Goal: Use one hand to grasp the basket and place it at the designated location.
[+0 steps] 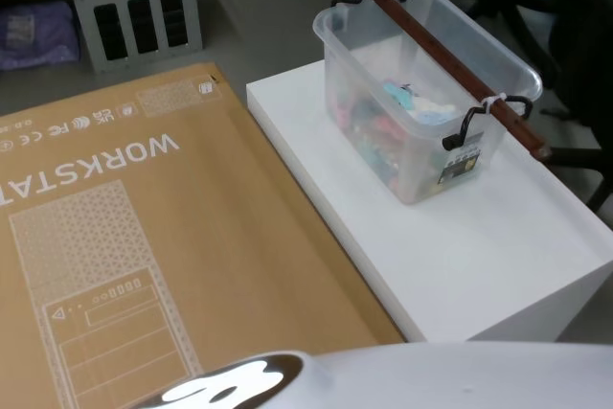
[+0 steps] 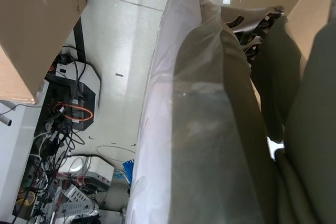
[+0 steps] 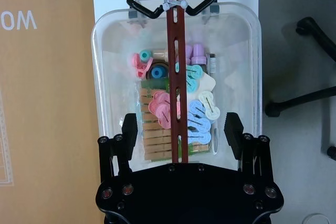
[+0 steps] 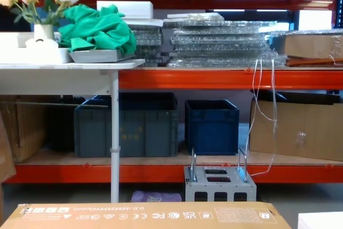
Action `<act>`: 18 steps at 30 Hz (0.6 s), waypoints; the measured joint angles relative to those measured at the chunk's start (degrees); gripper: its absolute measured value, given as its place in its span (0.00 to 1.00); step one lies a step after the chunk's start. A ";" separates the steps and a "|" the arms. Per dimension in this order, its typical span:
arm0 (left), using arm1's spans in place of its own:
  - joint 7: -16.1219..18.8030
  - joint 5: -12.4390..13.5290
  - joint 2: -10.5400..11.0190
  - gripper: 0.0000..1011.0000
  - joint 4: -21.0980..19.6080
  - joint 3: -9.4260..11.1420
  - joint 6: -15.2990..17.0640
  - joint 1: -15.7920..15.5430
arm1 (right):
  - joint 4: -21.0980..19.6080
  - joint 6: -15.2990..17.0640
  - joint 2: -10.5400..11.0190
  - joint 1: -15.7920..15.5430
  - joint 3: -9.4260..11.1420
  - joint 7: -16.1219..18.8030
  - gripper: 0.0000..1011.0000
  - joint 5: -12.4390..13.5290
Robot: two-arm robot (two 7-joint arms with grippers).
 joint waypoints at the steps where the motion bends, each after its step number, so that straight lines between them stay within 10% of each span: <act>1: 0.00 0.00 0.00 0.00 0.00 0.00 0.00 0.00 | 0.00 0.00 0.00 0.00 0.00 0.00 0.99 0.00; 18: 0.00 0.00 0.00 0.00 0.00 0.00 0.00 0.00 | 0.04 -0.03 -0.03 -0.05 -0.07 -0.08 0.99 -0.02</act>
